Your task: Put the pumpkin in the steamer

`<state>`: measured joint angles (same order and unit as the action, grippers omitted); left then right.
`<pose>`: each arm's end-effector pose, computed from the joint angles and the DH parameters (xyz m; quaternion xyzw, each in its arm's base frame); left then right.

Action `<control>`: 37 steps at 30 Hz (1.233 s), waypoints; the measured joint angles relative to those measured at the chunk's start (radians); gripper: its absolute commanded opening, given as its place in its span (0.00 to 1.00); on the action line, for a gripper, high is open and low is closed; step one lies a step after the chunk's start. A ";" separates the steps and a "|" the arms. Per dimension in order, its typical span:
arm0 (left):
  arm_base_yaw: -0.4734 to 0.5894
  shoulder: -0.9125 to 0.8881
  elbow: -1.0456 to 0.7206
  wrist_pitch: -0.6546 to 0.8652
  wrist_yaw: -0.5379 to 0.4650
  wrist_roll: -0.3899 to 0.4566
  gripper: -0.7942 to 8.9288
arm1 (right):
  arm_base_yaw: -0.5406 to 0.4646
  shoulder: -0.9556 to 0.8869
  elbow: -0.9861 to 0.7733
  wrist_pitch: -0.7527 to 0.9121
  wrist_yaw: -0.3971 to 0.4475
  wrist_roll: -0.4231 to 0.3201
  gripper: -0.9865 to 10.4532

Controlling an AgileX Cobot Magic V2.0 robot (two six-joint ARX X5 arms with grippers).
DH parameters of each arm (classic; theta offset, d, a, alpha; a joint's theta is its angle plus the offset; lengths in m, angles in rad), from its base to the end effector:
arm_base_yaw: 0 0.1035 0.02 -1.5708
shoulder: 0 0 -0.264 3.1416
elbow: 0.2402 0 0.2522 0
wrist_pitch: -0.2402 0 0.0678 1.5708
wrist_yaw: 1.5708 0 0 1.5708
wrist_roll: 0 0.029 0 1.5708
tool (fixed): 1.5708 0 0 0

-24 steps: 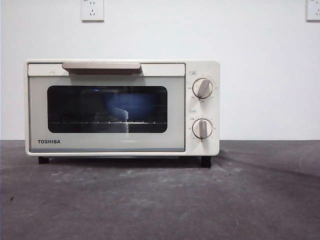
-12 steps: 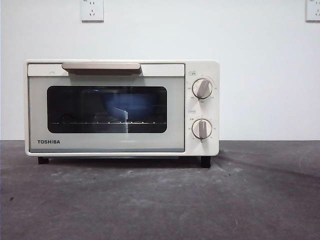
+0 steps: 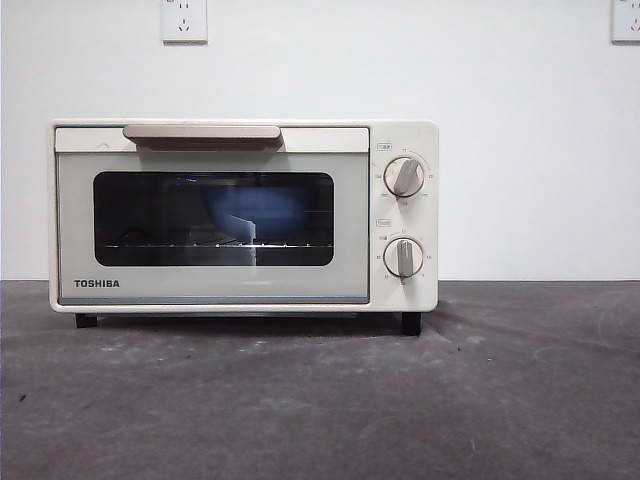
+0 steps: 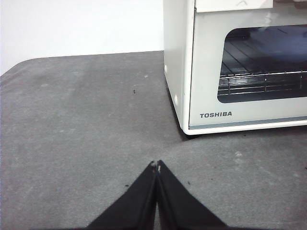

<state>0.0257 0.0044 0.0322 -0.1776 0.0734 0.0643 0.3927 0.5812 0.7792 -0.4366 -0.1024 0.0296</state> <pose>0.0949 0.0003 0.1570 0.0283 0.0739 -0.0262 0.9965 0.1112 0.0493 0.3326 -0.0030 0.1214 0.2415 0.9628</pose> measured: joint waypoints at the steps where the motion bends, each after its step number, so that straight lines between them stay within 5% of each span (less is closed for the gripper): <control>1: 0.000 0.000 0.000 0.000 0.000 0.000 0.09 | -0.036 -0.030 -0.032 0.025 0.000 -0.002 0.09; 8: 0.000 0.000 0.000 0.000 0.000 0.000 0.09 | -0.283 -0.245 -0.298 0.238 0.000 -0.027 0.09; 14: 0.000 0.000 0.000 0.000 0.000 0.000 0.09 | -0.387 -0.377 -0.500 0.383 0.000 -0.051 0.09; 27: 0.000 0.000 0.000 0.000 0.000 0.000 0.09 | -0.419 -0.566 -0.750 0.396 0.000 -0.030 0.09; 37: 0.000 0.000 0.000 0.000 0.000 0.000 0.09 | -0.419 -0.577 -0.762 0.266 0.052 0.005 0.09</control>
<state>0.0257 0.0044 0.0322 -0.1776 0.0734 0.0639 -0.0265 0.0040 0.0170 -0.1711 -0.0505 0.0345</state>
